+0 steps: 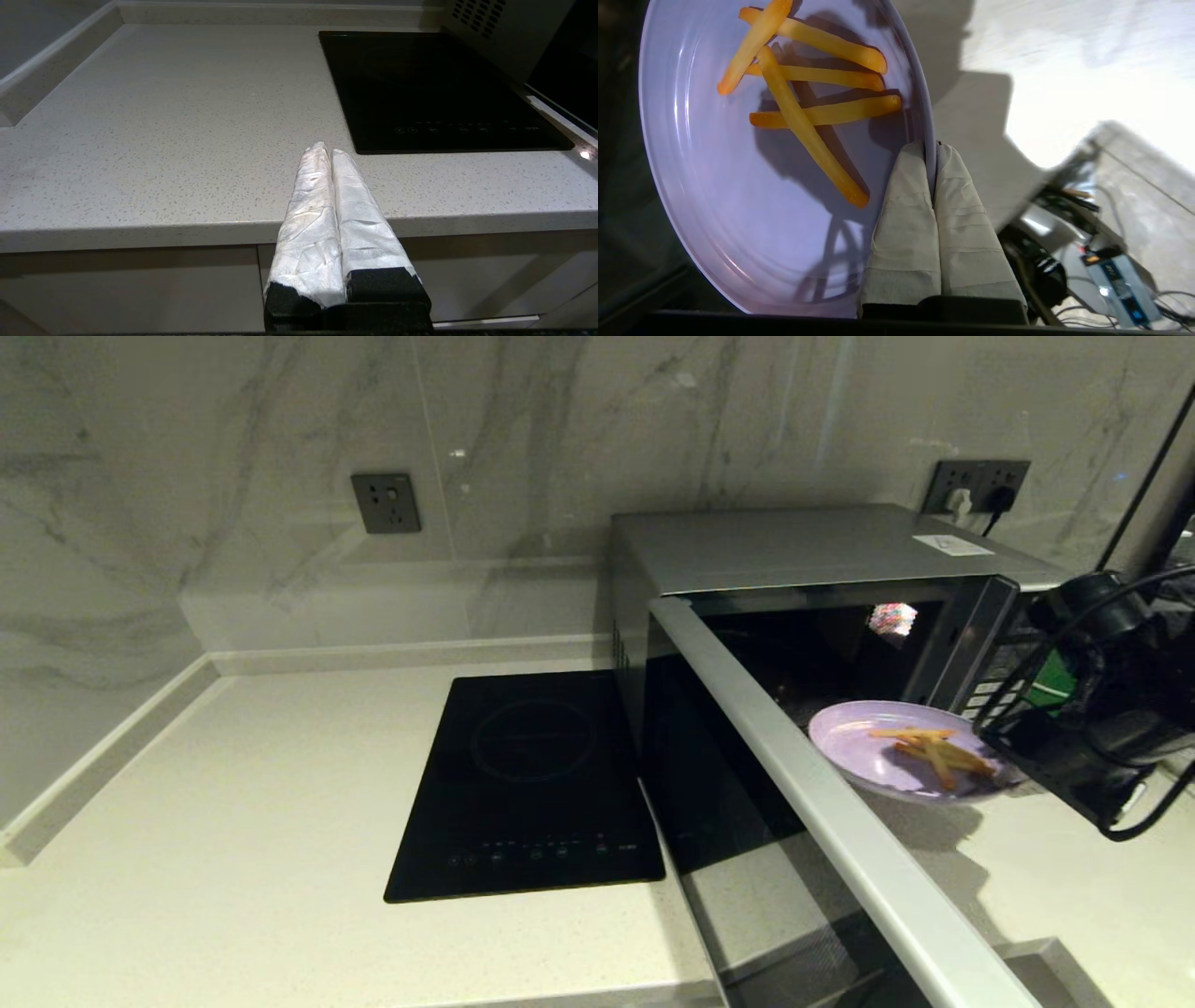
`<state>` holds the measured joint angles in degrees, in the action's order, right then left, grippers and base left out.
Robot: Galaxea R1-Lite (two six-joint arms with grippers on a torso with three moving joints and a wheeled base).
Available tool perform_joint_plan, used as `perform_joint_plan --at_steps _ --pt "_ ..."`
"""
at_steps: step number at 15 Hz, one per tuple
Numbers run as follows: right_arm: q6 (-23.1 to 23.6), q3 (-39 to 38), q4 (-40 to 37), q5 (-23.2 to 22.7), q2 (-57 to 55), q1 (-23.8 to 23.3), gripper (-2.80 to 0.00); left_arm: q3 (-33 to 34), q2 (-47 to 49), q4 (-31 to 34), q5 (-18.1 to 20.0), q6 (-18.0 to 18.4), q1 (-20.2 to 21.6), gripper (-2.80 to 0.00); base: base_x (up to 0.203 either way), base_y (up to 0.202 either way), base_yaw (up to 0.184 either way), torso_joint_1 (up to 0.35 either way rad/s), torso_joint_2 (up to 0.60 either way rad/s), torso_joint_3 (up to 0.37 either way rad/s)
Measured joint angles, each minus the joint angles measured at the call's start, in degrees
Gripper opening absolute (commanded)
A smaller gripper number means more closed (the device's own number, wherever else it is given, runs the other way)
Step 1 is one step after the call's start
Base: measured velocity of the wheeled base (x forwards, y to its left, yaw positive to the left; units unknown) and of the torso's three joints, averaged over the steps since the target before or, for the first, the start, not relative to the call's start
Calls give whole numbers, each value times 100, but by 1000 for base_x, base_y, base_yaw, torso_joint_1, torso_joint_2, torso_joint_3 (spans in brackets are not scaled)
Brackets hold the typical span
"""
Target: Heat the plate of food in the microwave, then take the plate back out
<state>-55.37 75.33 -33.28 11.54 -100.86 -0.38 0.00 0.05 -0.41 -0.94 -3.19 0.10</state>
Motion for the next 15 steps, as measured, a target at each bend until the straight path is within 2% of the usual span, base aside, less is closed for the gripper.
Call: perform_joint_plan --at_steps 7,12,15 --pt "841 -1092 73 -67 985 -1803 -280 0 0 0 1 -1 -2 -280 0 0 0 0 0 0" --pt "1792 -1455 1102 -429 913 -3511 -280 0 0 0 -2 0 -2 -280 0 0 0 0 0 0" --pt "1998 -1492 1730 -660 494 -4193 -280 0 0 0 0 -1 -2 -280 0 0 0 0 0 0"
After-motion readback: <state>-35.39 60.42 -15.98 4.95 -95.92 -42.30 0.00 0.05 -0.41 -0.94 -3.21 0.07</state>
